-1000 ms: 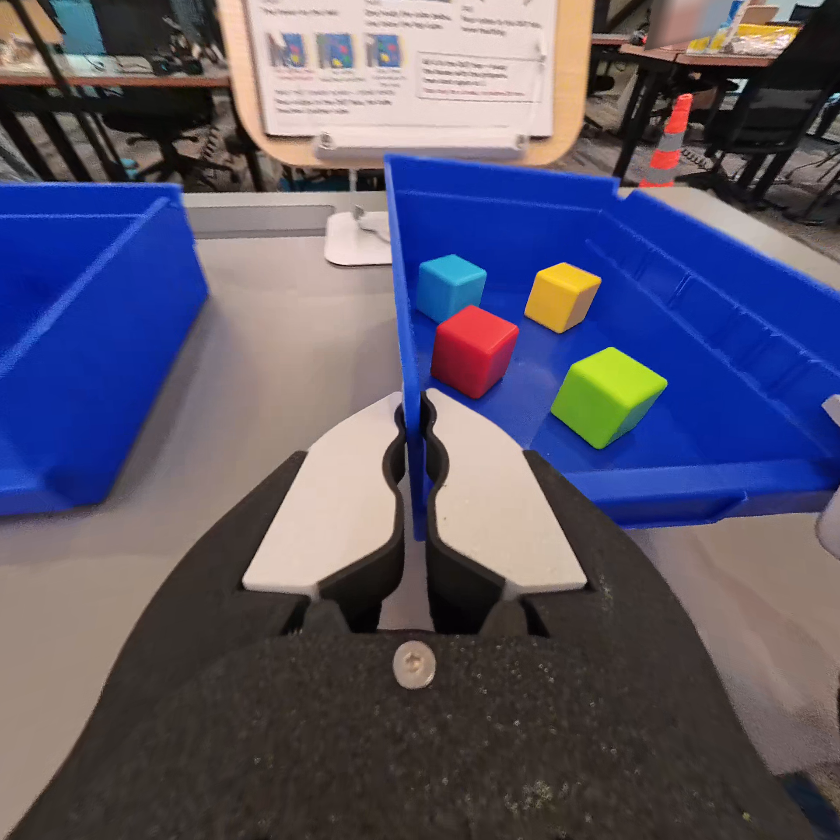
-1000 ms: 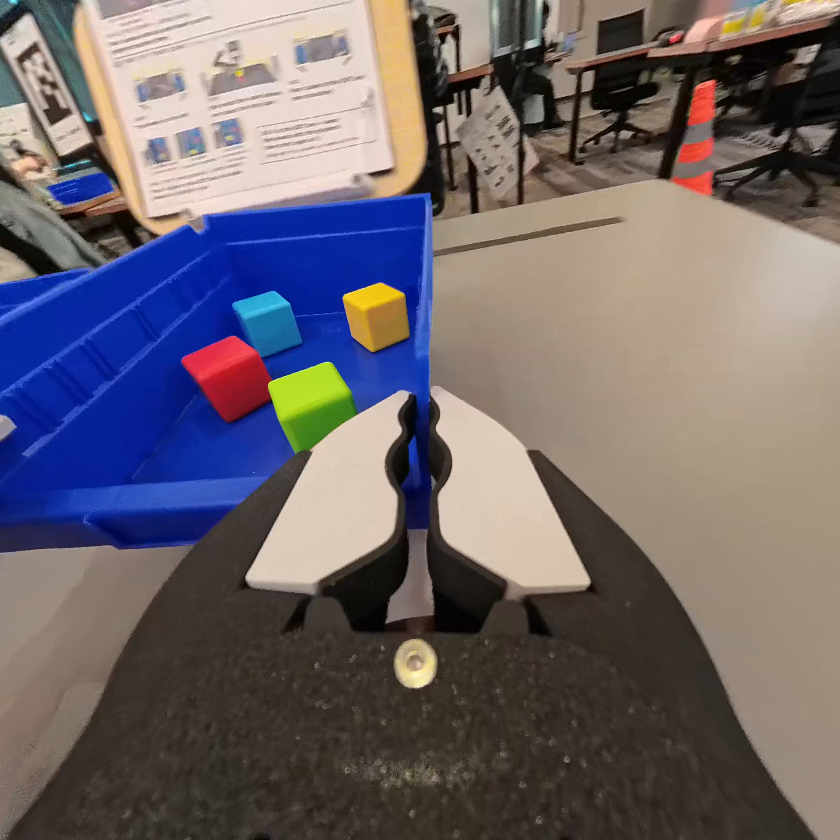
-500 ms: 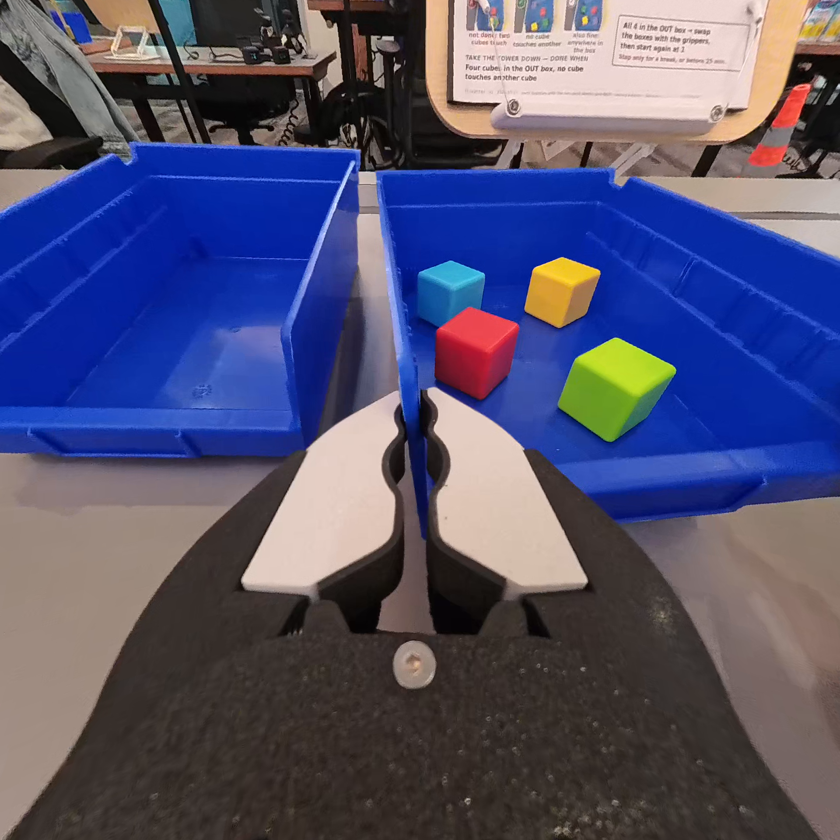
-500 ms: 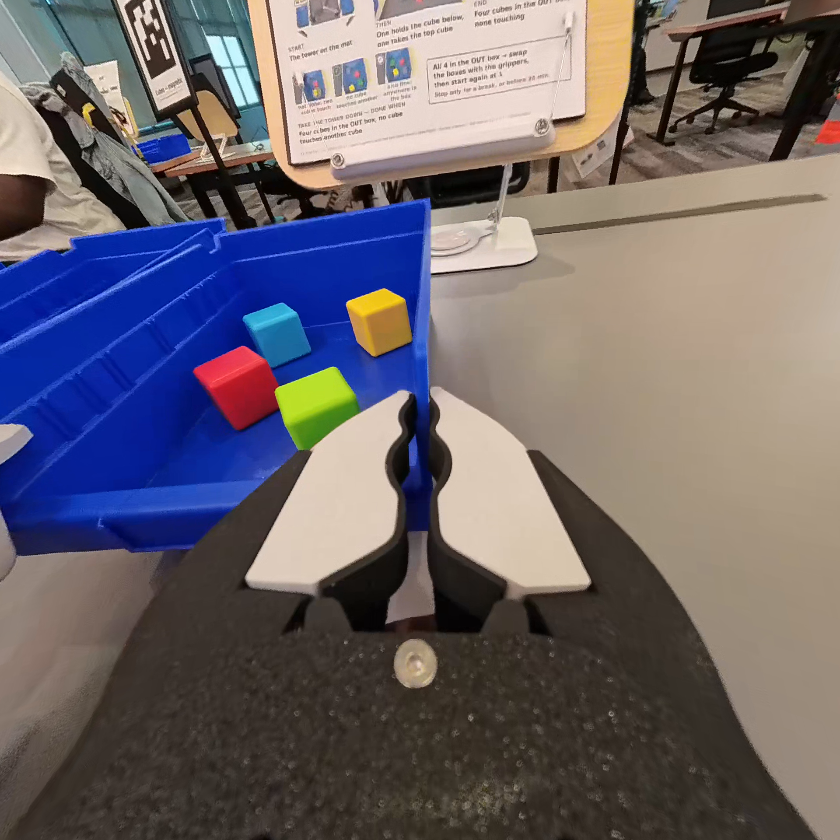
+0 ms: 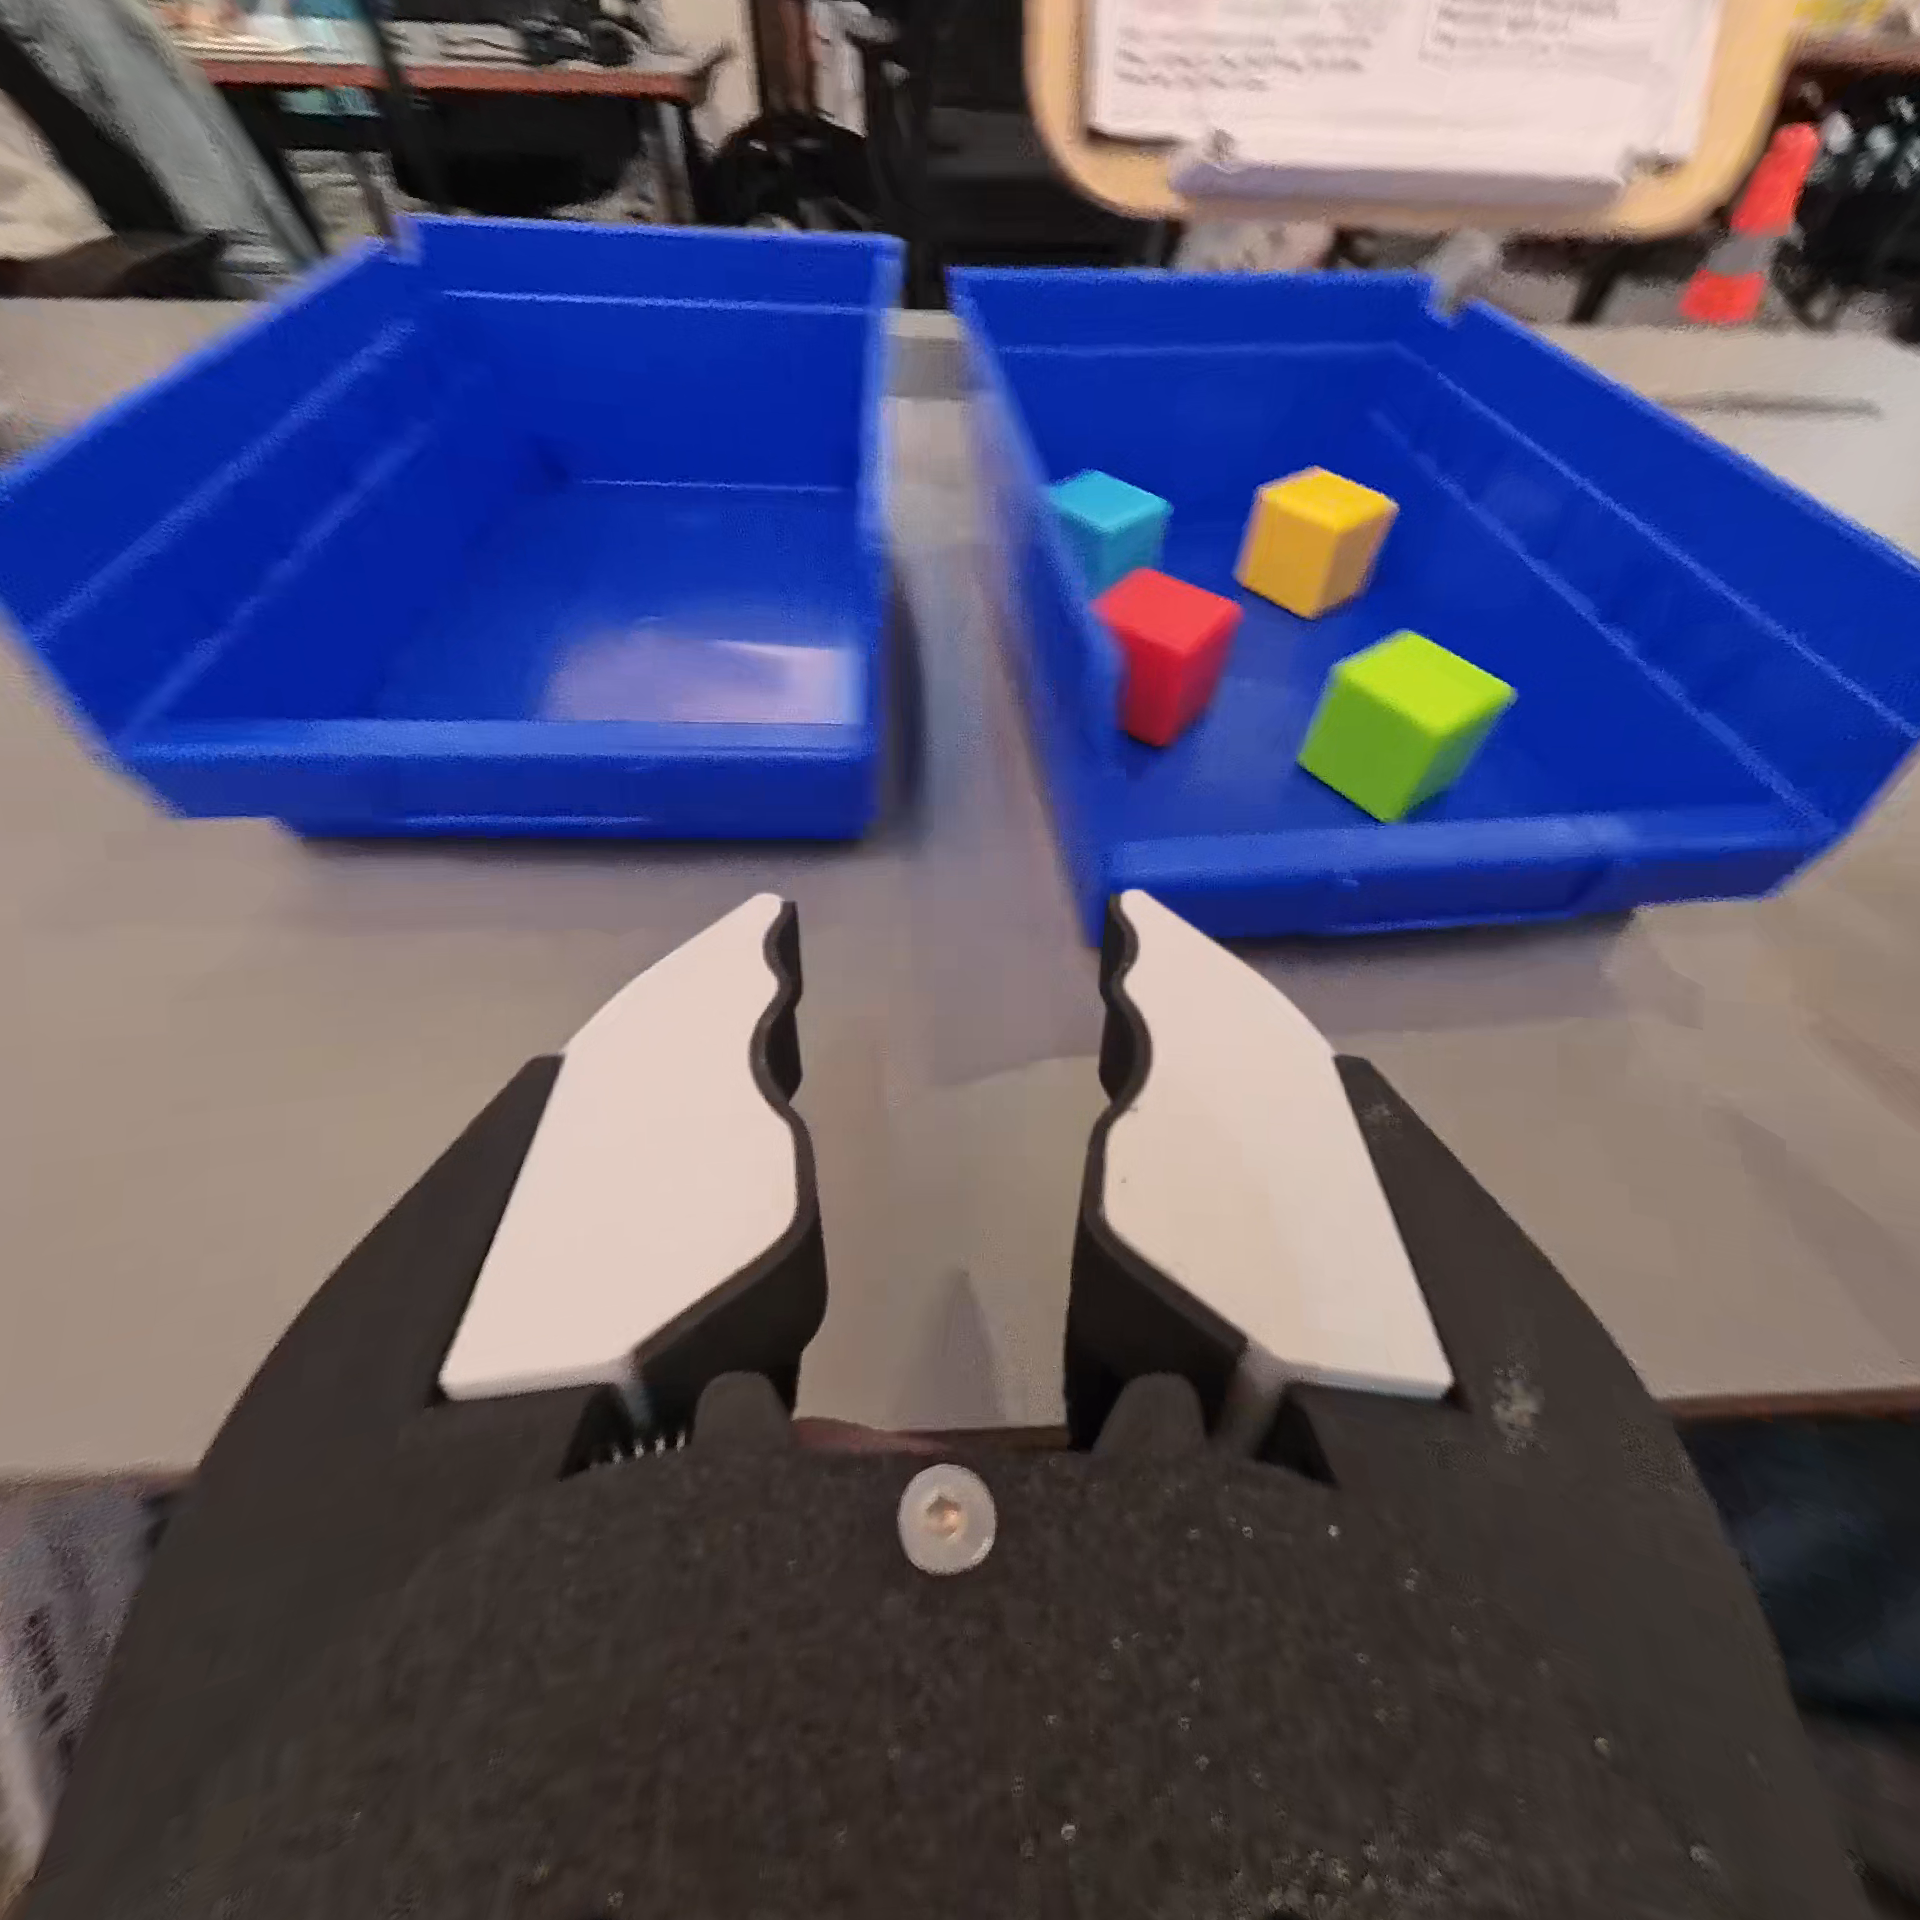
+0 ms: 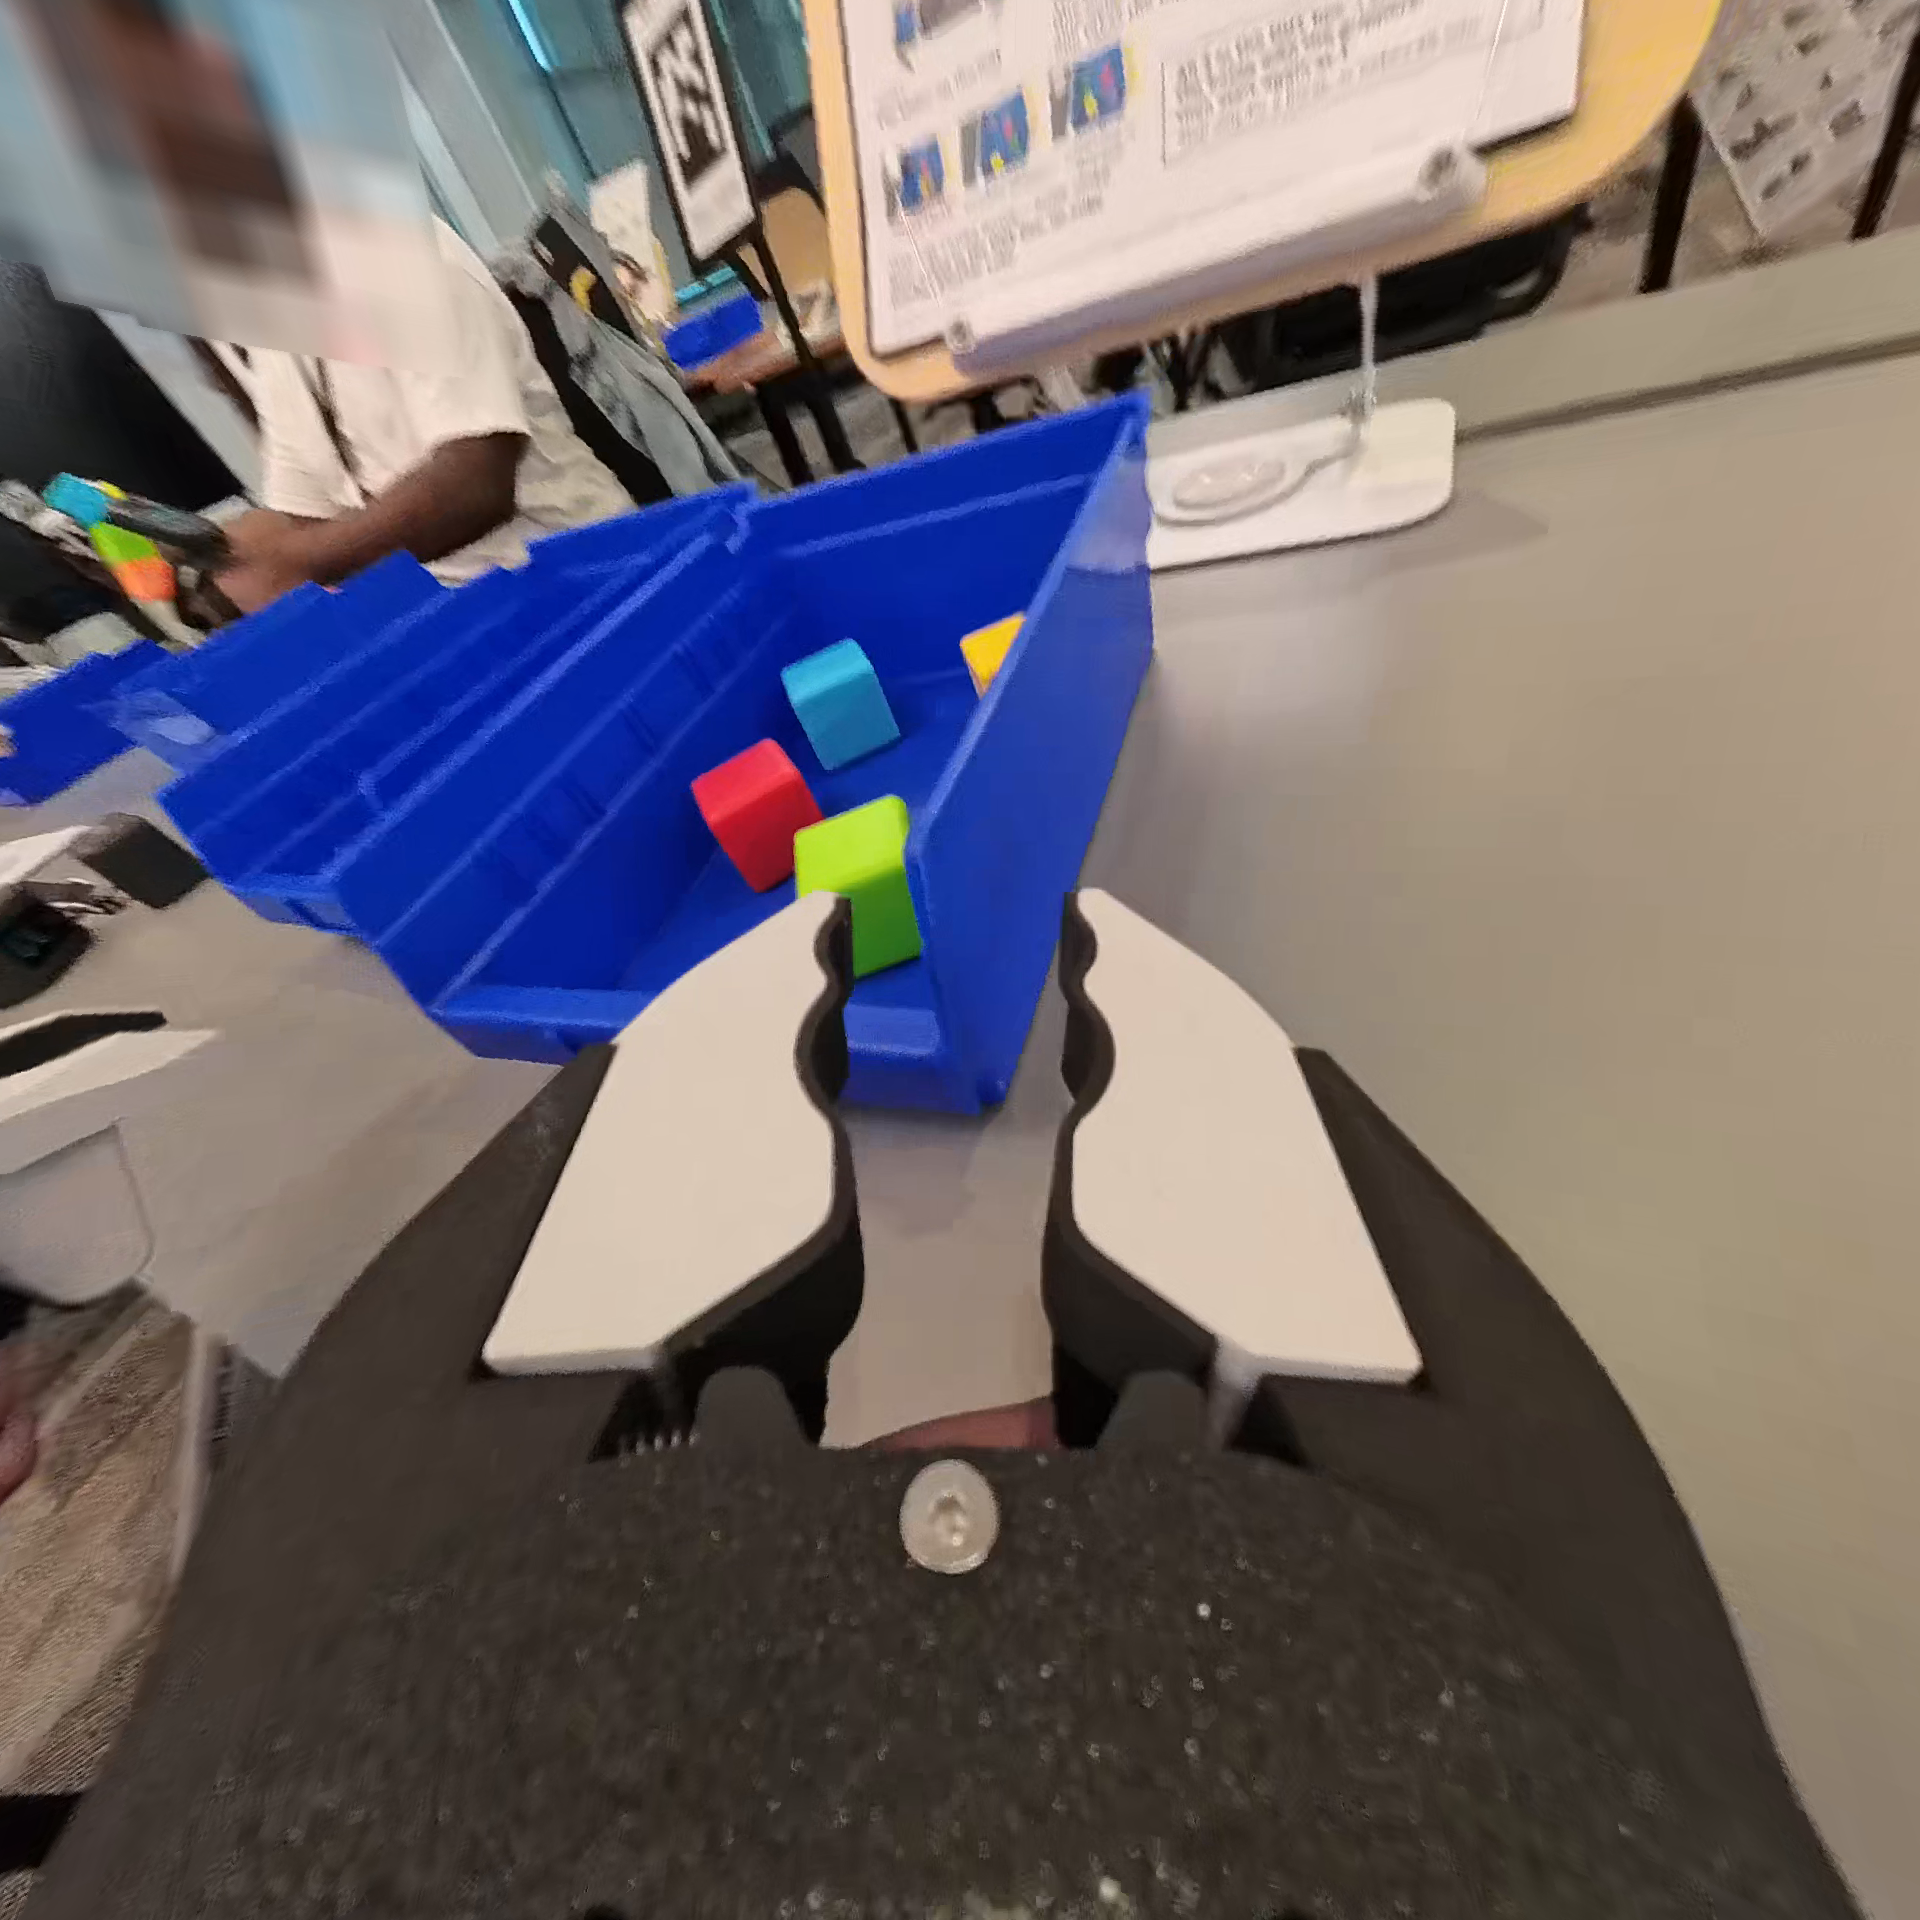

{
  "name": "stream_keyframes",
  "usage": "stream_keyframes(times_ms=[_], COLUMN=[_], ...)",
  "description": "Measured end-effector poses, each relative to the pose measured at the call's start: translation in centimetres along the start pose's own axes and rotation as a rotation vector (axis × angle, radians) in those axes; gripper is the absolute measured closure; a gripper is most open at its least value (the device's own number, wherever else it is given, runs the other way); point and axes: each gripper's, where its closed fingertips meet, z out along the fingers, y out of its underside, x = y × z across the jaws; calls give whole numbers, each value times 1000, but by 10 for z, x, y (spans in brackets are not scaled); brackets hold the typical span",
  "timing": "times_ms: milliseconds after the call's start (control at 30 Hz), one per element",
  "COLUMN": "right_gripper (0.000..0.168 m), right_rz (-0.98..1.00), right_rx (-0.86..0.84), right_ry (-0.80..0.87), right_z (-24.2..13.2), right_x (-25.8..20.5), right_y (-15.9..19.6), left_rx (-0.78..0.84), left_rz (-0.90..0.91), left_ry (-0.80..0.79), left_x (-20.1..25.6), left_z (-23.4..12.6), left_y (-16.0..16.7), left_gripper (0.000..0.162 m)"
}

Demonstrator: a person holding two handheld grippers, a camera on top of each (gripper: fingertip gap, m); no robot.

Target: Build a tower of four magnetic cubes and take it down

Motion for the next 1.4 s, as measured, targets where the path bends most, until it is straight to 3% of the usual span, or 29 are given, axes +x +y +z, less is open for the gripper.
stream_keyframes(times_ms=[100, 233, 300, 400, 567, 633, 700, 767, 933, 1200, 1400], right_gripper=[131, 140, 141, 141, 142, 142, 142, 142, 141, 129, 128], right_rz=[-34, -195, -224, -180, -180, -182, -181, -182, -193, -241, -245], right_rx=[-16, -24, -46, -71, -110, -122, -135, -148, -209, -172, -154], right_ry=[-92, -119, -154, -208, -252, -263, -275, -290, -358, -331, -308], right_z=[-3, -1, 4, 8, 11, 12, 13, 15, 24, 45, 65], right_x=[-17, -38, -49, -59, -66, -69, -73, -79, -117, -193, -227], right_y=[-15, -16, -8, 0, 10, 14, 18, 23, 48, 82, 88], left_rx=[74, 30, -27, -65, -79, -77, -68, -71, -83, -35, -8], left_rz=[-133, -178, -168, -214, -197, -212, -194, -177, -84, -214, -231], left_ry=[-106, -252, -233, -73, -112, -86, -19, -13, -136, -338, -370], left_x=[-71, -175, -204, -207, -230, -233, -227, -223, -208, -201, -182], left_z=[-13, 12, 35, 70, 108, 117, 119, 118, 88, -14, -70], left_y=[-16, -26, -25, -27, -27, -29, -32, -31, -20, 16, 35], left_gripper=[106, 89, 88, 87, 102, 117, 157, 158, 160, 160, 158])
